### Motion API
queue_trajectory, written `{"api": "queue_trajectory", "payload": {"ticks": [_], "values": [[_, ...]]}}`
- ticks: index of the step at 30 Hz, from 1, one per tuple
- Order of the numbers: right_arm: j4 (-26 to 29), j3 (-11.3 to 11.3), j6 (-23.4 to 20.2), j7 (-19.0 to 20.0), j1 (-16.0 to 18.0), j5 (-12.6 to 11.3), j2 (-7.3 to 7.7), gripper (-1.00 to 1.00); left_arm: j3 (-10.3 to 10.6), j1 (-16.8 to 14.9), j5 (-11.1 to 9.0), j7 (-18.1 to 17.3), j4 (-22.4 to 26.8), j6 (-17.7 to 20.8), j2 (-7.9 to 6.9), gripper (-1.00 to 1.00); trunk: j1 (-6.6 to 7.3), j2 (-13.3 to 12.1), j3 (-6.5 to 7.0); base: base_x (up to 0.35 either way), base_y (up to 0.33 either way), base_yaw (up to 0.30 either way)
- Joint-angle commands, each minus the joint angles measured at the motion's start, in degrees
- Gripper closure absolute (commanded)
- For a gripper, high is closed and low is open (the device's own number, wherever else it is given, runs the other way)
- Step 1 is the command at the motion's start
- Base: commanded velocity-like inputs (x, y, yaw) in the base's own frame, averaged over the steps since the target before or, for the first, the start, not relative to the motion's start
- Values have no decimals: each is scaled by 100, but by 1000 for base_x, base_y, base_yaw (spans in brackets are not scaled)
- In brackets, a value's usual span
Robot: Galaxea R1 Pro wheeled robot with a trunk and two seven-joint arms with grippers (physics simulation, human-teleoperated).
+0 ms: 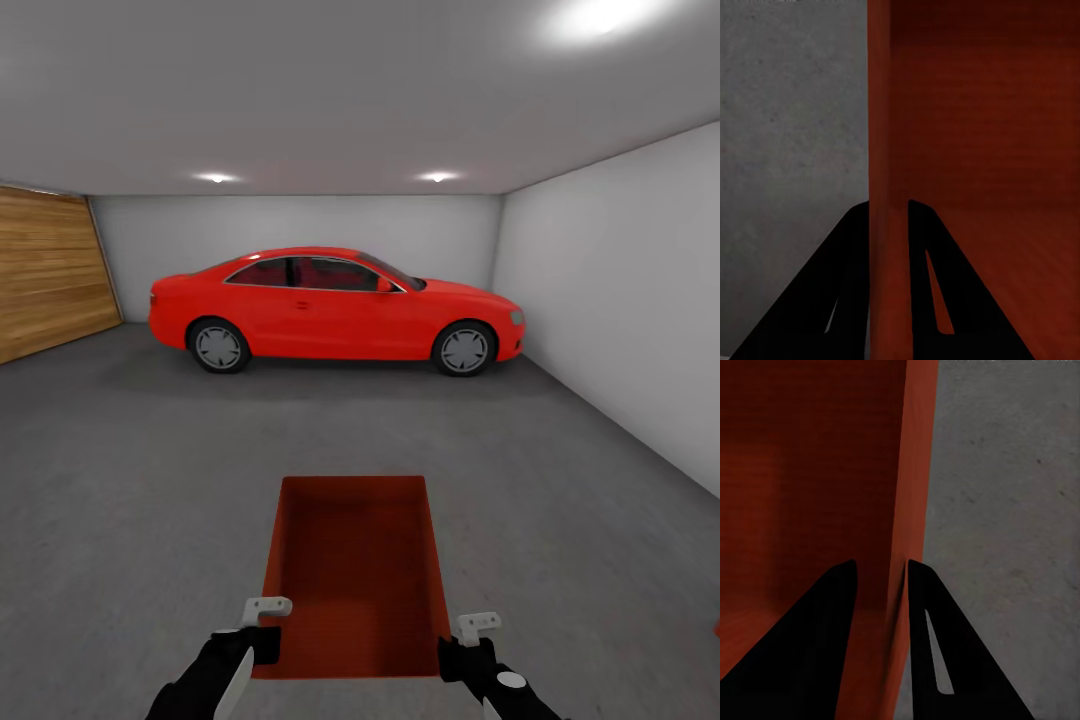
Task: Move the two storage containers from the living room to the garage. In the garage, place one container on the floor and stack the other container on top of it (either order is fine).
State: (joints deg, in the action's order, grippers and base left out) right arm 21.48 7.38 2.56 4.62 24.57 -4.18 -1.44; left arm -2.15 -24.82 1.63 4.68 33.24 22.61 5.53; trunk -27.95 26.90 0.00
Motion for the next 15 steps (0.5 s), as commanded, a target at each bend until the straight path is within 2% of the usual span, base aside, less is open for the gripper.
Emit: {"api": "queue_trajectory", "payload": {"ticks": [1,8,15], "values": [[14,319,25,21,-5,39,3,100,-206,-5,118,33,7,42,7,100,-3,3,-1,213,0,0],[14,321,25,21,-5,40,3,100,-206,-5,118,33,7,42,2,100,-3,3,-1,274,0,0],[14,322,25,21,-5,39,3,100,-206,-5,118,33,7,42,3,100,-3,3,-1,52,0,0]]}}
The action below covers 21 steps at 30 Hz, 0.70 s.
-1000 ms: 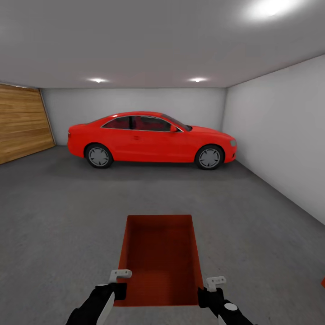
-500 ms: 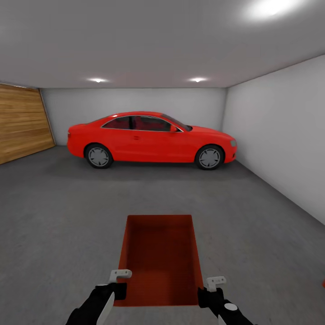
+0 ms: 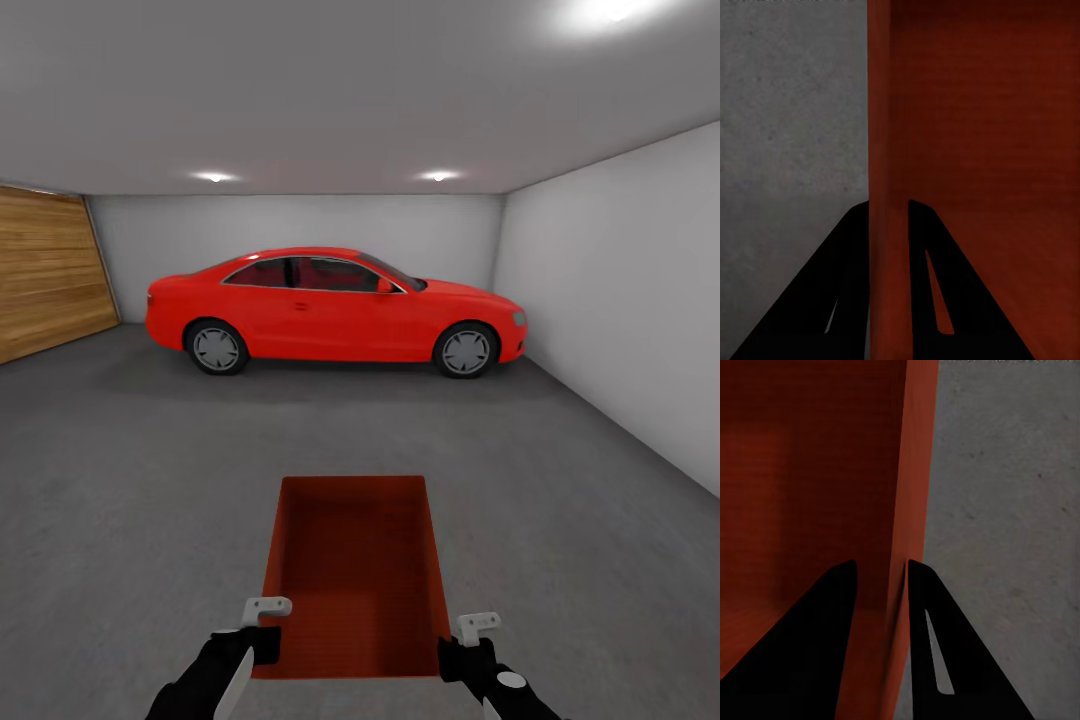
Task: Move the two storage containers from the living room to the garage. In the garage, place one container on the floor and stack the other container on top of it (either order is fine).
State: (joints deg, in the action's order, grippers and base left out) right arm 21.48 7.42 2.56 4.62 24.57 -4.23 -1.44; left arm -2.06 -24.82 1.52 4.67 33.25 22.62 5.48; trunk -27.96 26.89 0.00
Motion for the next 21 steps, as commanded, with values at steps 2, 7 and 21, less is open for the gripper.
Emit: {"api": "queue_trajectory", "payload": {"ticks": [2,7,21], "values": [[14,314,25,21,-5,45,4,100,-216,-5,129,34,7,41,10,100,-2,4,-1,5,0,0],[14,313,25,21,-5,44,4,100,-216,-5,129,34,7,41,10,100,-2,4,-1,1,0,0],[14,313,25,21,-5,42,4,100,-216,-5,129,33,7,41,12,100,-2,4,-1,41,0,0]]}}
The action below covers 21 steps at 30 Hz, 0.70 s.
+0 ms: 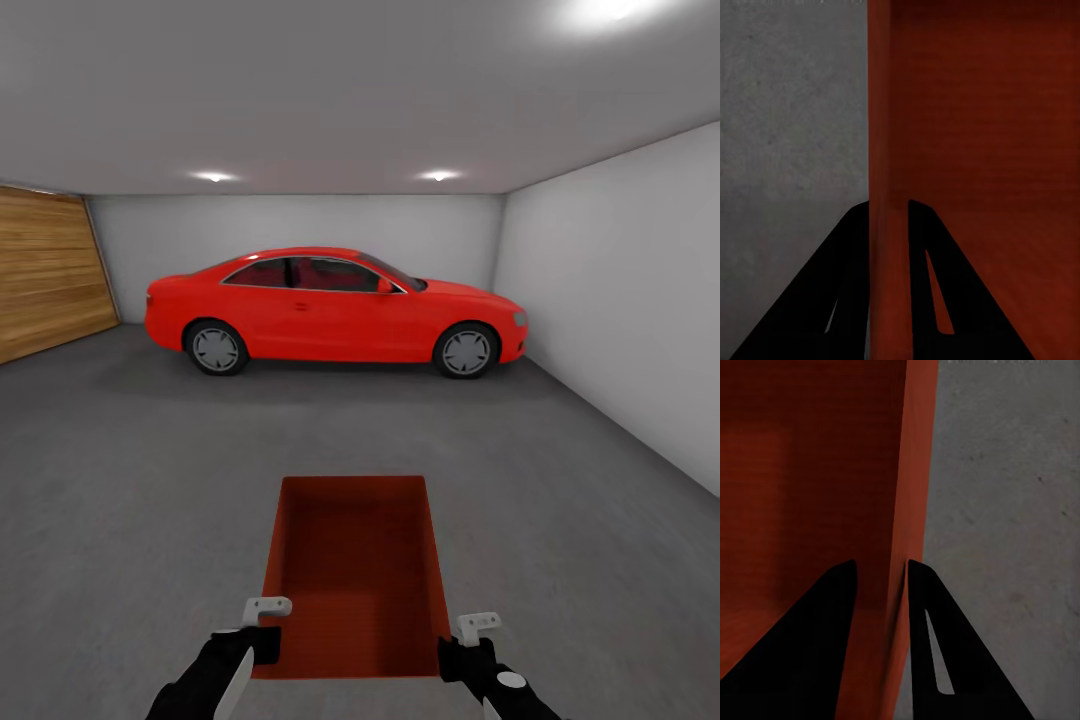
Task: Move the two storage containers from the living room to the garage. In the garage, place one container on the floor and stack the other container on top of it (either order is fine).
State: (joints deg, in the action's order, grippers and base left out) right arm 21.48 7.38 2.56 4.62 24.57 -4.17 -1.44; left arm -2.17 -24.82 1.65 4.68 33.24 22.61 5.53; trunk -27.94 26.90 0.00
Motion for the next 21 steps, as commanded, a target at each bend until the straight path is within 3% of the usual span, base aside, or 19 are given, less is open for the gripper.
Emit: {"api": "queue_trajectory", "payload": {"ticks": [1,21], "values": [[14,317,25,21,-5,36,3,100,-205,-6,116,33,7,42,7,100,-4,3,-1,257,0,0],[14,317,25,21,-5,31,3,100,-205,-6,116,33,7,42,5,100,-4,3,-1,313,0,0]]}}
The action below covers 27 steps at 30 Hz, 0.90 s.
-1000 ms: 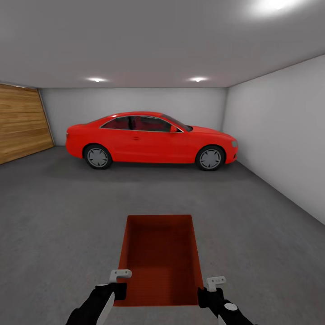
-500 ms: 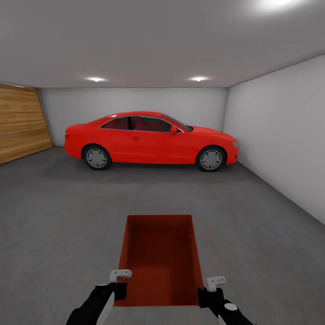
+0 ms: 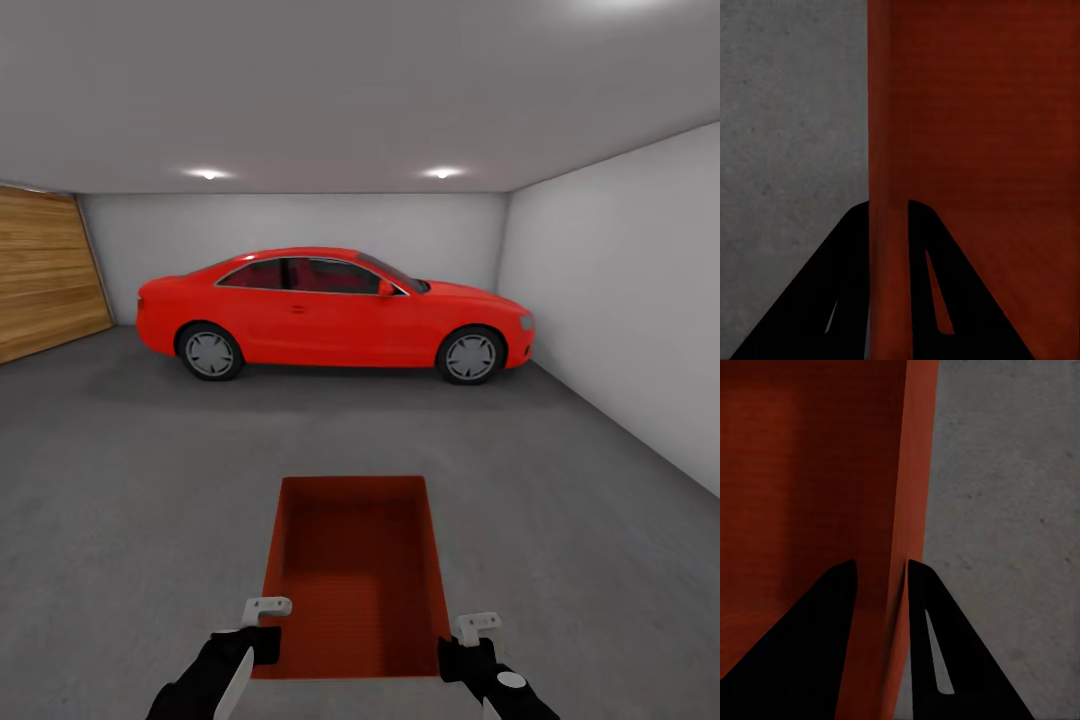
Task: Move the two storage containers from the living room to the garage. In the garage, place one container on the floor and stack the other container on top of it (either order is fine).
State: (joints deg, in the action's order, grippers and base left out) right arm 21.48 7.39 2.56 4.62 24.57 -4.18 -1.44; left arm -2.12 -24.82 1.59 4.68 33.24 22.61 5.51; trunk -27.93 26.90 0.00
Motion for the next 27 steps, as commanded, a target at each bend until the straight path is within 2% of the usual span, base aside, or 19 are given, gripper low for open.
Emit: {"api": "queue_trajectory", "payload": {"ticks": [1,8,27], "values": [[14,316,25,21,-5,32,3,100,-210,-6,122,33,7,42,5,100,-5,3,-1,323,0,0],[14,323,25,21,-5,32,3,100,-210,-6,122,33,7,42,4,100,-5,3,-1,324,0,-53],[14,325,25,21,-5,32,3,100,-210,-6,122,33,7,42,9,100,-5,3,-1,324,0,-269]]}}
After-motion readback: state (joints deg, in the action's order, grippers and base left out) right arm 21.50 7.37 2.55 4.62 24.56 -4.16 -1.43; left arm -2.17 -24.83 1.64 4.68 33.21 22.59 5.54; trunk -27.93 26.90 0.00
